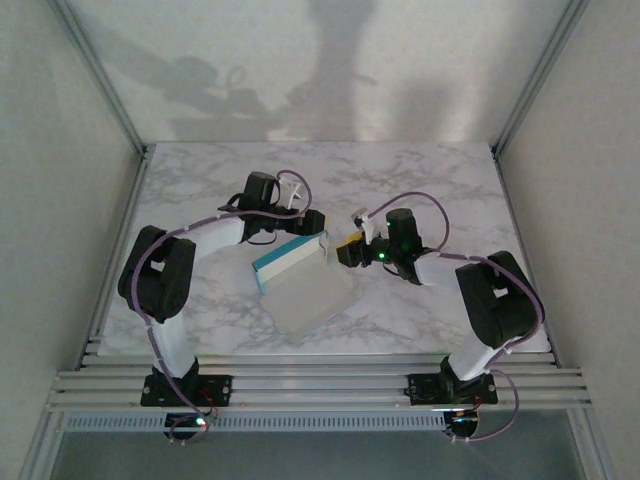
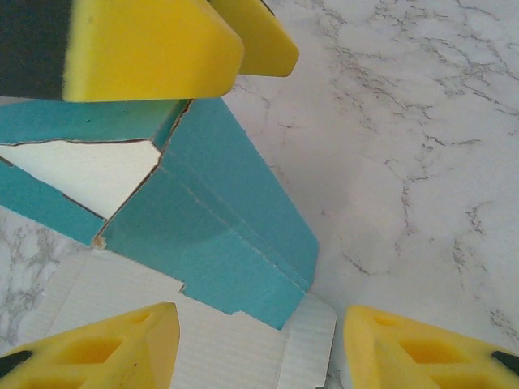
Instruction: Fold the paper box
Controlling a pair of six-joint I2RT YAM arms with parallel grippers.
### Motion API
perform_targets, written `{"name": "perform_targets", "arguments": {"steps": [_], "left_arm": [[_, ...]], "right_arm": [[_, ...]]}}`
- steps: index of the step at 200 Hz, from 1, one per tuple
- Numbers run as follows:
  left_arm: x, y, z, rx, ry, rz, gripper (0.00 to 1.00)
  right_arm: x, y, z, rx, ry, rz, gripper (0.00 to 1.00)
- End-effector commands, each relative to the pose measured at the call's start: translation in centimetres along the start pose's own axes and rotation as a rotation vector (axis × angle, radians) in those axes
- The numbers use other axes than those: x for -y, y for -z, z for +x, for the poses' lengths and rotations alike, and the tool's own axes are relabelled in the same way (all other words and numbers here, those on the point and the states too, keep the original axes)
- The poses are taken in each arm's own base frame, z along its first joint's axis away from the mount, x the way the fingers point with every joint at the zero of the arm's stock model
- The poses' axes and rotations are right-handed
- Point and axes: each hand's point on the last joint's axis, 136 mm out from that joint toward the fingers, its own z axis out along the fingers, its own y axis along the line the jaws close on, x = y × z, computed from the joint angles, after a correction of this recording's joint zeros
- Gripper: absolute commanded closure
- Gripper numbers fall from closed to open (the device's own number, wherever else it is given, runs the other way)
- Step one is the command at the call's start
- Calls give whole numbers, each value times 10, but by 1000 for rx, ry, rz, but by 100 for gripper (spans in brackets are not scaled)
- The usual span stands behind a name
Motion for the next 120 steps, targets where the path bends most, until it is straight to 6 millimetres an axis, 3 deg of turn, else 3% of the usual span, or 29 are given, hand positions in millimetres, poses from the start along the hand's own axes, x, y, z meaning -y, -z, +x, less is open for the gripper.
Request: {"name": "perform_targets", "arguments": {"steps": [1, 120], "left_arm": [[-2, -3, 6, -32, 11, -9, 1], [-2, -3, 8, -38, 13, -9, 1]], "right_arm": [[6, -8, -11, 6, 21, -1, 43], [-4, -39, -13, 26, -1, -56, 45]]}}
